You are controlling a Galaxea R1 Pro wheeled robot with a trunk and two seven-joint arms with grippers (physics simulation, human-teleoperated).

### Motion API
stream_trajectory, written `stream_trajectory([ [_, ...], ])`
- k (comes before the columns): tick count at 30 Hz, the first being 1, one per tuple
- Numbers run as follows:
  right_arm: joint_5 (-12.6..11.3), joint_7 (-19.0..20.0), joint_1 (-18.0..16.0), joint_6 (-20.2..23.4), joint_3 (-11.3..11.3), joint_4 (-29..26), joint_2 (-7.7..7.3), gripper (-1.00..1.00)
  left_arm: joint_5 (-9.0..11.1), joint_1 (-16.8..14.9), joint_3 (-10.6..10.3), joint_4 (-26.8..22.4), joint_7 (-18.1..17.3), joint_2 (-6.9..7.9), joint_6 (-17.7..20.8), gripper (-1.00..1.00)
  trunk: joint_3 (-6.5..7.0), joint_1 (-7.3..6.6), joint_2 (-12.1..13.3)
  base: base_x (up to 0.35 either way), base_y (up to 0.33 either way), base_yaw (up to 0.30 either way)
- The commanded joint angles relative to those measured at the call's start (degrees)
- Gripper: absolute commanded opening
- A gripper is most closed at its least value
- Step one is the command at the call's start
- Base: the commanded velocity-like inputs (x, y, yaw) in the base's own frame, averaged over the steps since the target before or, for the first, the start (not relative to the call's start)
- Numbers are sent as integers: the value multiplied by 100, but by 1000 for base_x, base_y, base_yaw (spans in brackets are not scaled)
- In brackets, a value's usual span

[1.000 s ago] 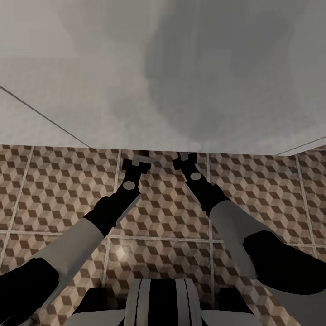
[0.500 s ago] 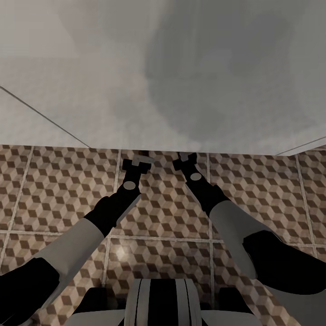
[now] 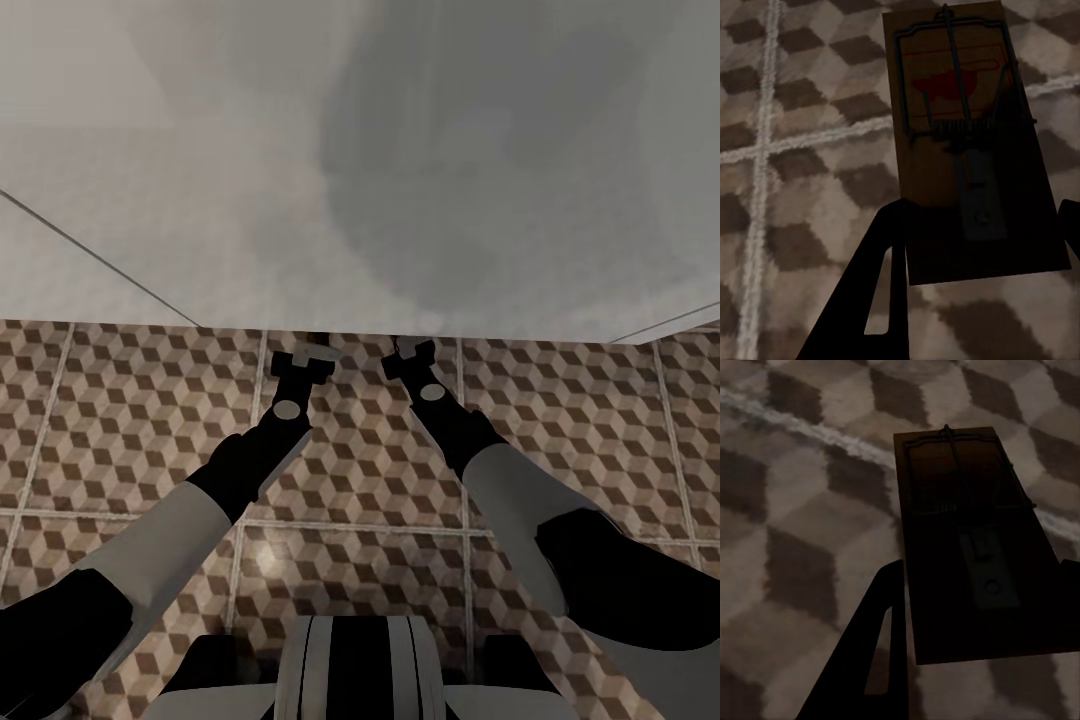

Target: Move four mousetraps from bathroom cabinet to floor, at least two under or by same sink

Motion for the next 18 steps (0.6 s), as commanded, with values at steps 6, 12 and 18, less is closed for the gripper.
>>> stream_trajectory([
  [6, 42, -48, -4, -5, 21, 9, 0, -100, 23, -1, -24, 0, 46, 4, 28, -100, -3, -1, -1, 0, 0, 0],
  [12, 42, -48, -4, -5, 21, 9, 0, -100, 23, 3, -24, 58, 46, 4, 27, -100, -3, -1, -1, -45, 0, 0],
  [18, 42, -48, -4, -5, 21, 9, 0, -100, 23, 4, -24, 68, 46, -8, 26, -100, -3, -1, -1, -54, 0, 0],
])
